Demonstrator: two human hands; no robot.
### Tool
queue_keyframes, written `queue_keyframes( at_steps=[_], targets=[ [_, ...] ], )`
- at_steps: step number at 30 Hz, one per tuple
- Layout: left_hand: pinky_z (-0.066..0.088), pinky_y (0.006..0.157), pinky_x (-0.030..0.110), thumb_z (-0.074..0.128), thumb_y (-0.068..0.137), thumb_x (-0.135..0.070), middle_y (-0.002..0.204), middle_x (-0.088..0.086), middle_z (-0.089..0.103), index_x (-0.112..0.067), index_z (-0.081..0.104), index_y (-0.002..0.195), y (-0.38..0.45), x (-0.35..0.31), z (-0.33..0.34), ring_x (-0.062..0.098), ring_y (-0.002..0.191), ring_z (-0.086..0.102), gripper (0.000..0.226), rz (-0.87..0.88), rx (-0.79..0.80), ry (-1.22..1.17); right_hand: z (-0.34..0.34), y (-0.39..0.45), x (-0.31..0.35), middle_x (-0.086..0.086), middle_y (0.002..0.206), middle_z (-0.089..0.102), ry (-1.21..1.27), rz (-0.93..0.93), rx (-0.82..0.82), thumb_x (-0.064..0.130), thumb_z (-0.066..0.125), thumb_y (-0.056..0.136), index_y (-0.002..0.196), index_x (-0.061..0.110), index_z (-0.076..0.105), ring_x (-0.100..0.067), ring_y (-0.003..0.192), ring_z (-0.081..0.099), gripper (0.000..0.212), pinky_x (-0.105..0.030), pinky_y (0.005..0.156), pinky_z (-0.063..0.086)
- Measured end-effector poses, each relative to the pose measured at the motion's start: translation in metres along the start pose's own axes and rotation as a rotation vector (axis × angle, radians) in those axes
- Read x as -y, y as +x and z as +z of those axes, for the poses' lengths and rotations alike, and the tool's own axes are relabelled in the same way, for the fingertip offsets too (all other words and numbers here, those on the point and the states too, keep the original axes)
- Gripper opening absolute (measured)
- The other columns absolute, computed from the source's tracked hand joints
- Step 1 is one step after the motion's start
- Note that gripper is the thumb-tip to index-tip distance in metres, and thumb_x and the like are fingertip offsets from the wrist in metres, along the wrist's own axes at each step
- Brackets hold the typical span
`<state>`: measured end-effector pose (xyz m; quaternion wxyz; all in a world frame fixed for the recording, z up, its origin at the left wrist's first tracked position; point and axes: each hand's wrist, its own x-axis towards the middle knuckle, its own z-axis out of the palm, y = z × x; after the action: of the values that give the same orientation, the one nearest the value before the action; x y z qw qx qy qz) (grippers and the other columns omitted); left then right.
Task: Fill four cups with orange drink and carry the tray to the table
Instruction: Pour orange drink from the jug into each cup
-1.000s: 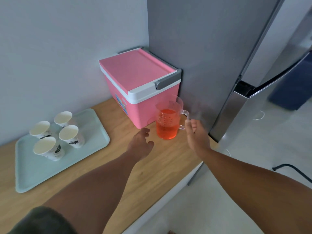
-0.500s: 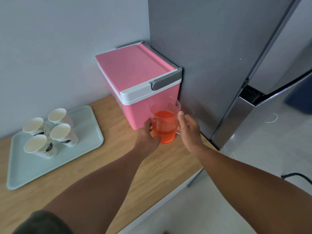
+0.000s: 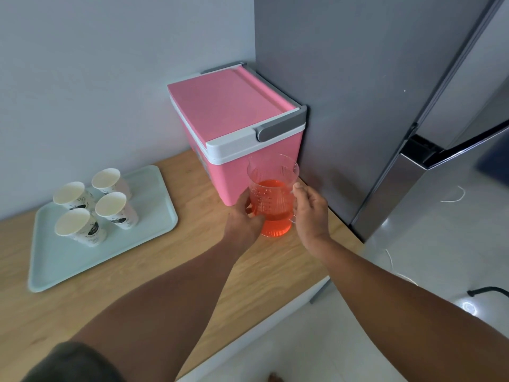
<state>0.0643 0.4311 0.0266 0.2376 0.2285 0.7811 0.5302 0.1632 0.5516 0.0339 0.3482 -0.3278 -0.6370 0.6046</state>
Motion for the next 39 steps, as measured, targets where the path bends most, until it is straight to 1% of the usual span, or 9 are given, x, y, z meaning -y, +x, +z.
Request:
queue_keyframes(
  at_steps=[3, 9, 12, 15, 19, 21, 27, 36, 39],
  targets=[
    [0.061, 0.086, 0.044, 0.068, 0.071, -0.031, 0.117, -0.016, 0.069, -0.045, 0.054, 0.137, -0.009, 0.002, -0.011, 0.01, 0.104, 0.069, 0.068, 0.004, -0.007, -0.016, 0.005, -0.01, 0.006, -0.002, 0.059, 0.04, 0.04, -0.01, -0.038, 0.048, 0.056, 0.095, 0.072, 0.0, 0.05, -0.023, 0.058, 0.036, 0.054, -0.038, 0.054, 0.033],
    [0.061, 0.083, 0.045, 0.068, 0.071, -0.028, 0.111, -0.017, 0.073, -0.043, 0.058, 0.135, -0.034, 0.012, -0.041, 0.013, 0.091, 0.07, 0.066, 0.035, 0.011, -0.009, 0.022, -0.038, 0.018, 0.01, 0.049, 0.039, 0.04, 0.003, -0.106, 0.039, 0.06, 0.096, 0.06, 0.02, 0.054, -0.016, 0.05, 0.036, 0.041, -0.035, 0.052, 0.033],
    [0.06, 0.084, 0.041, 0.064, 0.071, -0.03, 0.115, -0.018, 0.072, -0.043, 0.055, 0.139, -0.05, 0.021, -0.062, 0.011, 0.092, 0.069, 0.07, 0.036, 0.04, 0.061, 0.035, -0.06, 0.025, 0.013, 0.047, 0.038, 0.05, 0.006, -0.124, 0.035, 0.061, 0.096, 0.053, 0.025, 0.055, -0.014, 0.048, 0.035, 0.045, -0.031, 0.05, 0.032],
    [0.059, 0.084, 0.038, 0.061, 0.072, -0.03, 0.124, -0.012, 0.067, -0.035, 0.049, 0.147, -0.067, 0.037, -0.089, 0.011, 0.093, 0.068, 0.076, 0.025, 0.072, 0.158, 0.049, -0.082, 0.03, 0.012, 0.047, 0.039, 0.068, -0.01, -0.147, 0.033, 0.061, 0.098, 0.057, 0.021, 0.055, -0.014, 0.046, 0.036, 0.043, -0.027, 0.049, 0.032],
    [0.057, 0.074, 0.029, 0.066, 0.083, -0.014, 0.119, -0.006, 0.065, -0.03, 0.05, 0.145, -0.099, 0.067, -0.137, 0.01, 0.089, 0.068, 0.065, -0.015, 0.048, 0.199, 0.072, -0.113, 0.04, 0.004, 0.05, 0.041, 0.071, -0.021, -0.154, 0.047, 0.061, 0.088, 0.056, 0.02, 0.054, -0.02, 0.051, 0.038, 0.043, -0.034, 0.051, 0.033],
    [0.058, 0.076, 0.032, 0.068, 0.082, -0.014, 0.115, -0.006, 0.066, -0.028, 0.053, 0.141, -0.114, 0.082, -0.164, 0.011, 0.088, 0.068, 0.062, -0.029, 0.019, 0.219, 0.084, -0.128, 0.046, 0.001, 0.052, 0.042, 0.054, -0.034, -0.163, 0.049, 0.062, 0.087, 0.054, 0.019, 0.052, -0.023, 0.053, 0.041, 0.045, -0.037, 0.053, 0.036],
    [0.057, 0.08, 0.036, 0.07, 0.081, -0.022, 0.107, -0.01, 0.066, -0.03, 0.058, 0.129, -0.153, 0.119, -0.25, 0.01, 0.086, 0.067, 0.05, -0.047, -0.065, 0.311, 0.123, -0.17, 0.058, 0.013, 0.047, 0.046, -0.01, -0.06, -0.162, 0.037, 0.063, 0.094, 0.047, 0.034, 0.061, -0.021, 0.055, 0.046, 0.047, -0.037, 0.057, 0.041],
    [0.052, 0.082, 0.033, 0.074, 0.079, -0.025, 0.1, -0.011, 0.066, -0.027, 0.063, 0.116, -0.186, 0.162, -0.346, 0.012, 0.084, 0.065, 0.039, -0.133, -0.217, 0.412, 0.183, -0.213, 0.061, 0.001, 0.051, 0.04, 0.022, -0.027, -0.096, 0.045, 0.064, 0.086, 0.046, 0.022, 0.055, -0.023, 0.056, 0.039, 0.047, -0.049, 0.053, 0.04],
    [0.053, 0.082, 0.035, 0.073, 0.08, -0.025, 0.101, -0.008, 0.067, -0.023, 0.063, 0.118, -0.187, 0.169, -0.363, 0.015, 0.084, 0.065, 0.039, -0.14, -0.245, 0.438, 0.2, -0.215, 0.059, -0.005, 0.053, 0.037, 0.029, -0.039, -0.054, 0.045, 0.064, 0.085, 0.052, 0.01, 0.048, -0.025, 0.055, 0.037, 0.051, -0.059, 0.05, 0.039]
  ],
)
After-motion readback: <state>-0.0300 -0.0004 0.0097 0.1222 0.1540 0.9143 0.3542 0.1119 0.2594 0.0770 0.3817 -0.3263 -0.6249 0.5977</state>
